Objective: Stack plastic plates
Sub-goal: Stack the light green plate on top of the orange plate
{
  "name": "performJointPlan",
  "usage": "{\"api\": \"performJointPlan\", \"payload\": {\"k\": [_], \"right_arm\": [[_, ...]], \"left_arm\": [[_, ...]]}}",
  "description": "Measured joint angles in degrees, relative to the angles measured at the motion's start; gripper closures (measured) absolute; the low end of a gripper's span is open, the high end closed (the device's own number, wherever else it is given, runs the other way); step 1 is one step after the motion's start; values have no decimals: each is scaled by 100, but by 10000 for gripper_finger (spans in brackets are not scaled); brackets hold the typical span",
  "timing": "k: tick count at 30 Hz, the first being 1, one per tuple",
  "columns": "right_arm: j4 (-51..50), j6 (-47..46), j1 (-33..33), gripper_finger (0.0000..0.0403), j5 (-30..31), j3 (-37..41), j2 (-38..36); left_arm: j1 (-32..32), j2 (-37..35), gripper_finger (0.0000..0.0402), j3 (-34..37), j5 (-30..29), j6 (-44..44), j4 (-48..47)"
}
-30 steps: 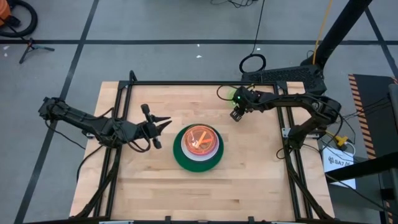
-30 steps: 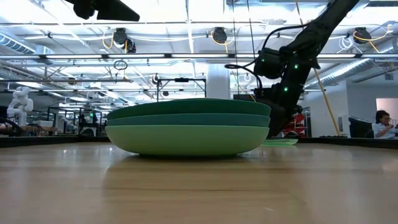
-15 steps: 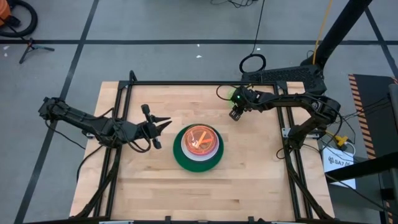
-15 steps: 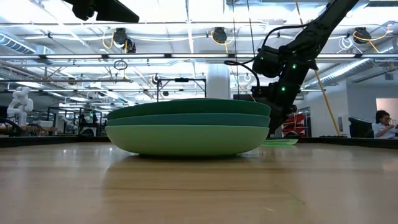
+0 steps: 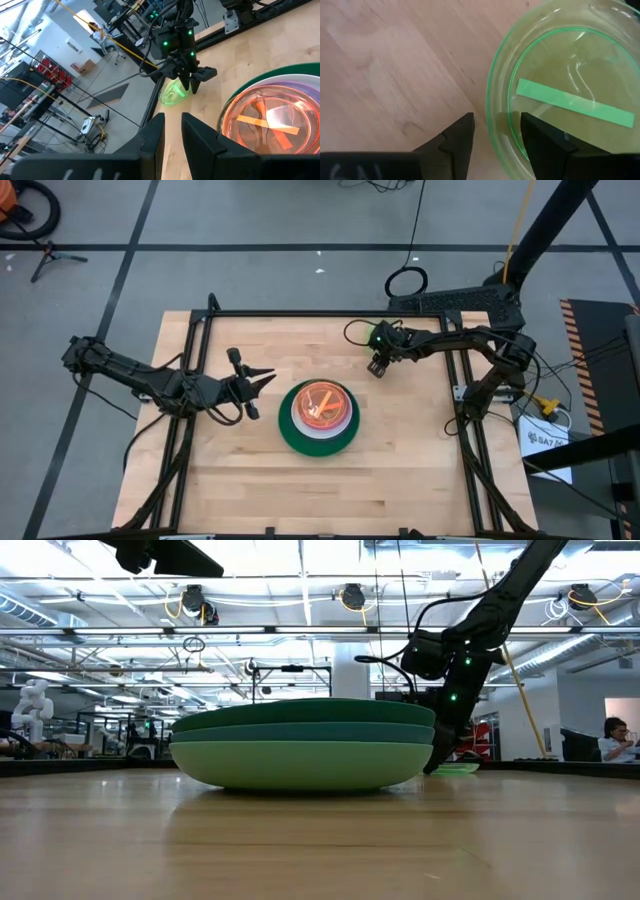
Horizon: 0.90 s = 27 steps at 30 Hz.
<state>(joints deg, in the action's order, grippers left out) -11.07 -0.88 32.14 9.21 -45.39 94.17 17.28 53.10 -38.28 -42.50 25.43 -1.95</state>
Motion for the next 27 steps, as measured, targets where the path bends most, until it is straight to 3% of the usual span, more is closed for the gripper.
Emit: {"api": "performJointPlan", "payload": {"k": [5, 17, 27], "right_arm": [[4, 9, 0, 253, 86, 2, -11], [-7, 79, -7, 344, 102, 13, -38], [-34, 299, -48, 393, 162, 23, -115]], "left_arm": [[-2, 0, 330, 0, 0, -9, -2], [-1, 0, 330, 2, 0, -63, -3], [0, 0, 330, 2, 0, -61, -3]]}}
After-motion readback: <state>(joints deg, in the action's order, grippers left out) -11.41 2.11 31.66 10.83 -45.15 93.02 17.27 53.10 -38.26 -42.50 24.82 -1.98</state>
